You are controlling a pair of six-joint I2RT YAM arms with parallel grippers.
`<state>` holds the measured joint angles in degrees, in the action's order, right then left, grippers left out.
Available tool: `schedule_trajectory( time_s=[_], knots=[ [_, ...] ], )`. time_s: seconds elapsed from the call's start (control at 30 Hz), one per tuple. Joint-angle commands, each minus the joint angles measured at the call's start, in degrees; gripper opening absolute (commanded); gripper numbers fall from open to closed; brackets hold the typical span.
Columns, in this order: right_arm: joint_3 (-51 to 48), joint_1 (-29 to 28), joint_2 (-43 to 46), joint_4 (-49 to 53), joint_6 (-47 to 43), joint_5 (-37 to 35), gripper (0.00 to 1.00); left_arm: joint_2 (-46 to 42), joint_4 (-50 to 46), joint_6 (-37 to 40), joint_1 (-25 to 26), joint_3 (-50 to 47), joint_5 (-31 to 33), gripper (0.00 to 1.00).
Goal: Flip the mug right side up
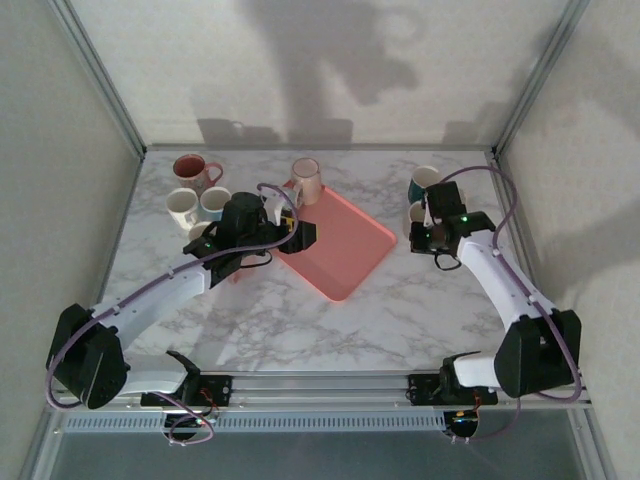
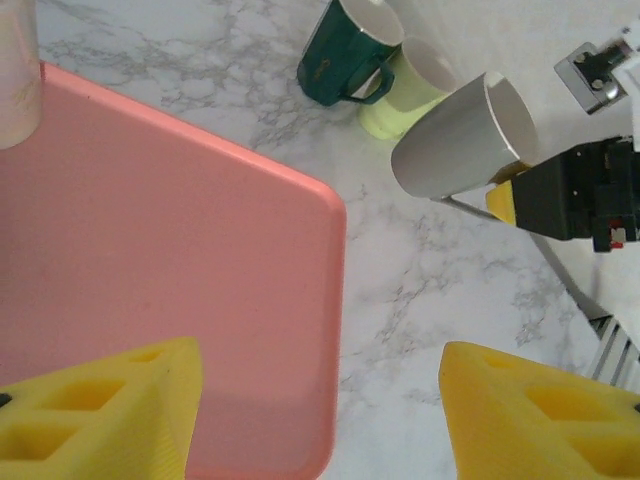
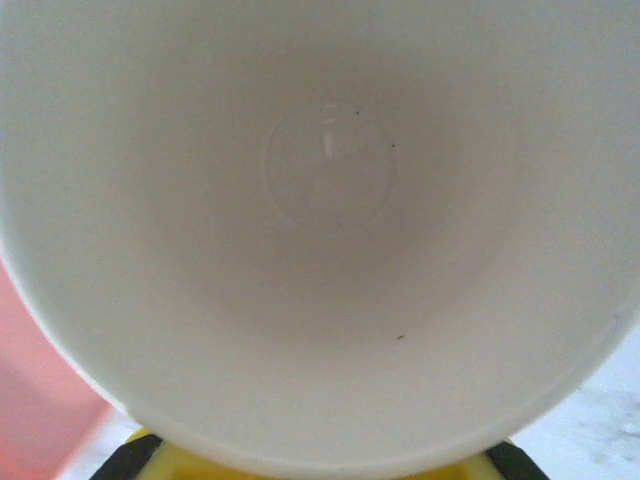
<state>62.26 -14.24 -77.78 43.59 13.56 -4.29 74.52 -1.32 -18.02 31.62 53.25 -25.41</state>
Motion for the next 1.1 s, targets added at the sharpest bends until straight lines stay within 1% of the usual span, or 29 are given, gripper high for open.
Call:
schedule_trajectory(
  time_s=[0.0,0.23,0.63,0.9,1.0,1.07],
  knots=[
    [4.0,0.2,-2.4,0.5,-2.6,-7.0,0.0,0.8,-2.6,3.2,-0.4,1.9,1.6,0.64],
    [5.1,0.2,-7.6,-0.8,-3.5,-8.1,0.0,0.9,-3.3,3.8,-0.5,1.5,2.9,0.66],
    [5.6,0.2,-12.7,-3.5,-3.7,-7.2,0.0,1.5,-4.7,4.5,-0.4,1.7,3.9,0.66],
    [5.1,0.3,-14.7,-4.6,-3.6,-6.9,0.09,1.3,-4.9,4.4,-0.4,1.5,4.3,0.66],
    [4.5,0.2,-14.7,-4.9,-3.2,-6.4,0.17,1.3,-5.1,4.5,-0.4,1.4,4.5,0.66],
    [3.9,0.3,-14.4,-5.0,-2.8,-6.2,0.25,1.4,-5.1,4.6,-0.4,1.3,4.8,0.66]
  ],
)
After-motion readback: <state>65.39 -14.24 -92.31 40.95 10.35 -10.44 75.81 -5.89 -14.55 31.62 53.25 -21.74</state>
